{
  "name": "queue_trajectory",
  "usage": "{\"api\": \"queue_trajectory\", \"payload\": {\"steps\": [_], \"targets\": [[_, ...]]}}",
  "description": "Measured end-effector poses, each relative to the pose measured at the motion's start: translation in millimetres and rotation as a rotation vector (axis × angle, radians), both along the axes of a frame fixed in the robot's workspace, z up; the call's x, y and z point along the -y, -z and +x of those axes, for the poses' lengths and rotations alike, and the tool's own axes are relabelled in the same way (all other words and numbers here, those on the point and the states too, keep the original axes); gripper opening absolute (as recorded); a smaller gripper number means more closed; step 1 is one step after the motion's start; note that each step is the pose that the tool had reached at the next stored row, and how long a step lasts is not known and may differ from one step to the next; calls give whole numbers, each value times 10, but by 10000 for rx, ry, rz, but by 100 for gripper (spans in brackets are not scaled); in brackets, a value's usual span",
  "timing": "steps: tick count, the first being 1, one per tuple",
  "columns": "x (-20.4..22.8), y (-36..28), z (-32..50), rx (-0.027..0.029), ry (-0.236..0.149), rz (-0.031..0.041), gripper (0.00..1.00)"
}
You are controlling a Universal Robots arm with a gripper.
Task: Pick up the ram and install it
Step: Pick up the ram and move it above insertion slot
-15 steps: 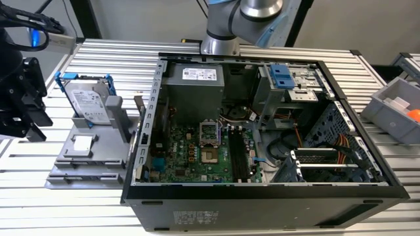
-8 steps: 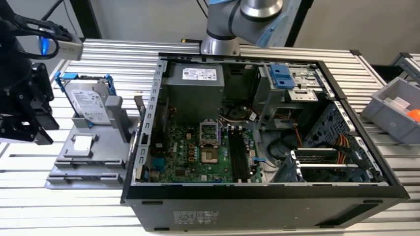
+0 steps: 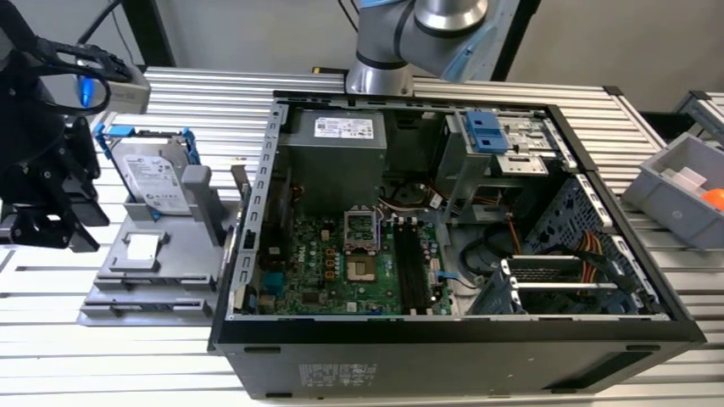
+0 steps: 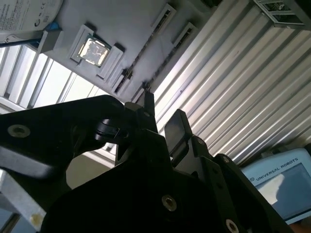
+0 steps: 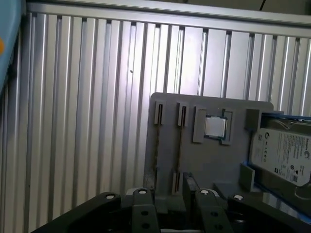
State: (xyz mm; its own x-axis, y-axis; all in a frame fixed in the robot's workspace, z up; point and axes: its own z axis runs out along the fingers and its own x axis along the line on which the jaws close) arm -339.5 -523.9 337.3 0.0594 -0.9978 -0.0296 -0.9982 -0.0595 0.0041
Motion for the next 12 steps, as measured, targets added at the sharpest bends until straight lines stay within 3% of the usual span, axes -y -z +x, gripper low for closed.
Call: {"api": "queue_trajectory", "payload": {"steps": [7,12], "targets": [[0,72,4,-1,149,64,100],[0,101,5,0,185,66,100]]}}
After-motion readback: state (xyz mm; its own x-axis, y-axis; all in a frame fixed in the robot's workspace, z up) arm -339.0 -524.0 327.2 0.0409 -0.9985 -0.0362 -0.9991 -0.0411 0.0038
